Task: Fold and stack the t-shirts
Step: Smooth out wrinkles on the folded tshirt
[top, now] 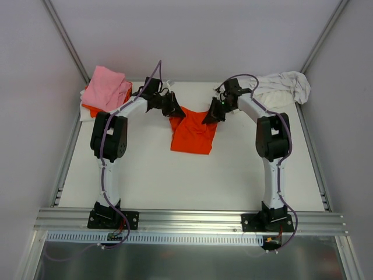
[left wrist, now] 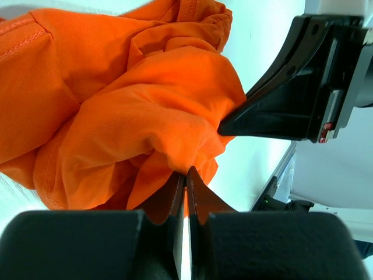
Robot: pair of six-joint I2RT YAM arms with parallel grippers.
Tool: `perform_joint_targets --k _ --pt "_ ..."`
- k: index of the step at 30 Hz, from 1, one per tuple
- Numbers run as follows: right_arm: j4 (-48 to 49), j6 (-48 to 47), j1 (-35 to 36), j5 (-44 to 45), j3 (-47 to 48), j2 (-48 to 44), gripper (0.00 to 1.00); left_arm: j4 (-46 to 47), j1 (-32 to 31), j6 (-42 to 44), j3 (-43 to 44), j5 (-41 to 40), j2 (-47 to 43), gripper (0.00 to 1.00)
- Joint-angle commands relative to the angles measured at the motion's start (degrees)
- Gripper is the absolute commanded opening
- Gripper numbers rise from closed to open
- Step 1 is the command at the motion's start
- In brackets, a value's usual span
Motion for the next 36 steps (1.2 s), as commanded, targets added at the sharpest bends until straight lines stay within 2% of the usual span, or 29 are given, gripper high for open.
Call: perform_joint_targets --k 1,5,7,15,16,19,20,21,27,36 --pt "-1.25 -1.98 0.30 -0.98 -2.39 -6.23 0.00 -0.53 -0.49 0.92 -0.16 2.22 -3.26 0.00" --pt "-1.43 -2.42 0.21 -0.71 -4.06 -6.76 0.03 -0.97 -0.49 0.84 -0.69 2.22 -3.09 0.00" --pt "-0.82 -2.51 0.30 -1.41 -4.33 -6.67 0.00 -1.06 -0.49 0.75 -1.04 2.22 -2.65 0.00" --pt "-0.82 -2.51 0.30 -1.33 -2.75 -6.50 0.01 -0.97 -0.49 0.58 -1.49 2.31 -2.83 0.00" --pt "-1.34 -2.08 0.30 -0.37 -2.40 -6.23 0.09 -1.15 -0.49 0.57 -1.40 2.05 -2.83 0.00" --pt "-2.22 -2.33 0.30 -0.71 -0.91 -5.18 0.12 -1.32 -0.49 0.66 -1.13 1.96 -2.48 0.00" --pt "-2.13 -2.68 0.30 -0.89 -0.64 -4.92 0.09 -1.06 -0.49 0.75 -1.05 1.96 -2.65 0.00" --pt "-2.05 -2.77 0.30 -1.24 -0.03 -4.91 0.00 -0.97 -0.49 0.75 -1.05 1.78 -2.65 0.00" --pt "-3.27 -3.21 0.30 -1.85 1.12 -4.91 0.00 -1.32 -0.41 0.14 0.10 2.83 -2.12 0.00" --pt "-2.92 -4.35 0.48 -2.64 -10.12 -13.60 0.00 -2.20 -0.49 0.84 -4.82 3.63 -8.80 0.00"
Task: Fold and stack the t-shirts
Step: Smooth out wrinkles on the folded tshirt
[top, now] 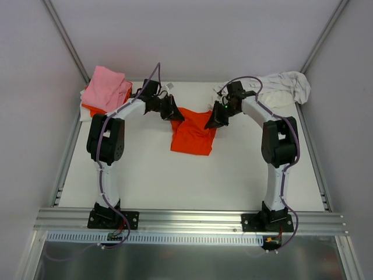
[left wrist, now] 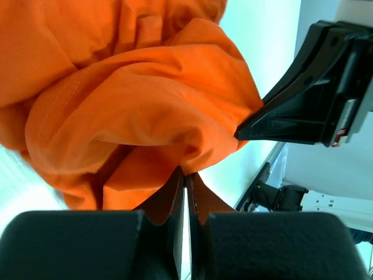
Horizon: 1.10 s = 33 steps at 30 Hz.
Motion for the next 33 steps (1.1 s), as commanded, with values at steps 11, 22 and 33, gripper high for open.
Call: perform_joint_targets --k 11,22,33 --pt "-4.66 -4.10 1.11 -2.54 -10.28 -15.14 0.00 -1.88 -0.76 1.52 -9.68 2.51 -15.87 0.00" --pt "-5.45 -3.67 2.43 -3.59 -13.18 -18.40 0.00 -2.49 -2.60 1.34 -11.53 2.86 -18.95 0.00" --pt "-8.96 -3.67 5.32 -5.44 -14.68 -23.49 0.00 -2.15 -3.75 0.82 -16.18 2.34 -25.01 0.00"
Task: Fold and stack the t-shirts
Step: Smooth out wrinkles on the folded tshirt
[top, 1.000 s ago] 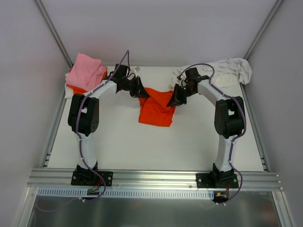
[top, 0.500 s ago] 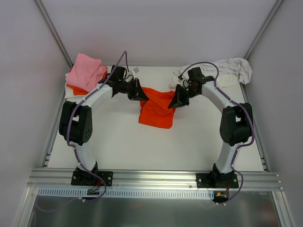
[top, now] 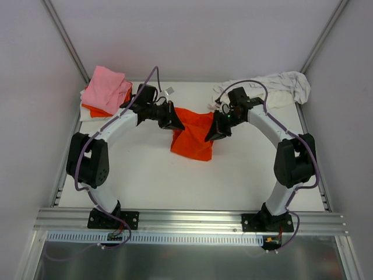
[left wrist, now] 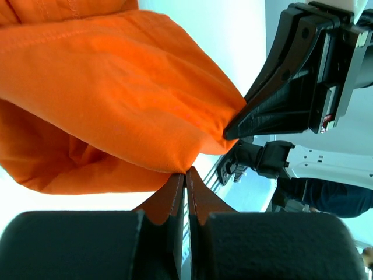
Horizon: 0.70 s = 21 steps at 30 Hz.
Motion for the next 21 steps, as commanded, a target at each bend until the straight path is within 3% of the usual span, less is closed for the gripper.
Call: perform_joint_targets --k 1,14,21 --pt "-3.31 -0.45 1.70 -2.27 1.19 -4.78 0.00 0.45 -0.36 0.47 -1.08 0.94 -4.40 0.00" --pt "-10.08 -0.98 4.78 -4.29 7.09 -5.40 0.00 2.12 -0.45 -1.20 -6.61 0.67 -10.99 0.00" --pt "-10.96 -3.79 3.38 -3.24 9.27 -1.10 0.00 1.77 -0.36 -0.68 -5.66 -2.22 -10.48 0.00"
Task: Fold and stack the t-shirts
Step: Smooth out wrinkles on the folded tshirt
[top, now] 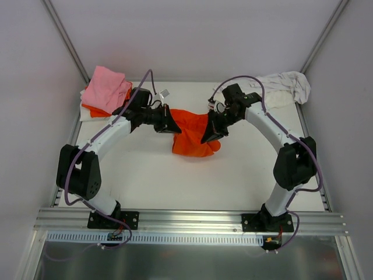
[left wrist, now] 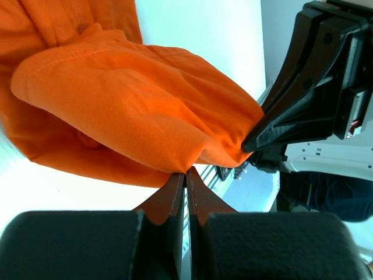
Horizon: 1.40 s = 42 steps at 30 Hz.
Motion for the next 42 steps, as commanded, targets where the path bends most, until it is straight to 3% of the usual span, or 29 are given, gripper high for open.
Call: perform_joint_targets --k 1,9,20,26,42 --pt "-2.41 -2.28 -1.65 -1.31 4.82 1.81 0.00 0.97 -0.38 0.28 2.62 -2.12 -0.81 0.00" --pt "-5.93 -3.96 -5.61 -0.26 17.37 13.31 0.00 -0.44 0.06 0.29 14.74 -5.28 10.07 0.00" --pt "-6.20 -2.73 -7.98 -1.14 24.51 22.56 0.00 -1.76 1.03 -2.52 27.95 -4.06 24.42 0.00" --pt "-6.11 -2.90 -8.16 -0.87 21.36 17.56 0.00 -2.29 1.03 -1.38 24.71 -3.97 19.68 0.00" --pt "-8.66 -4.40 -7.55 -1.14 3.52 -1.25 0.01 -5.54 0.15 -3.14 3.70 -1.59 -3.52 0.00"
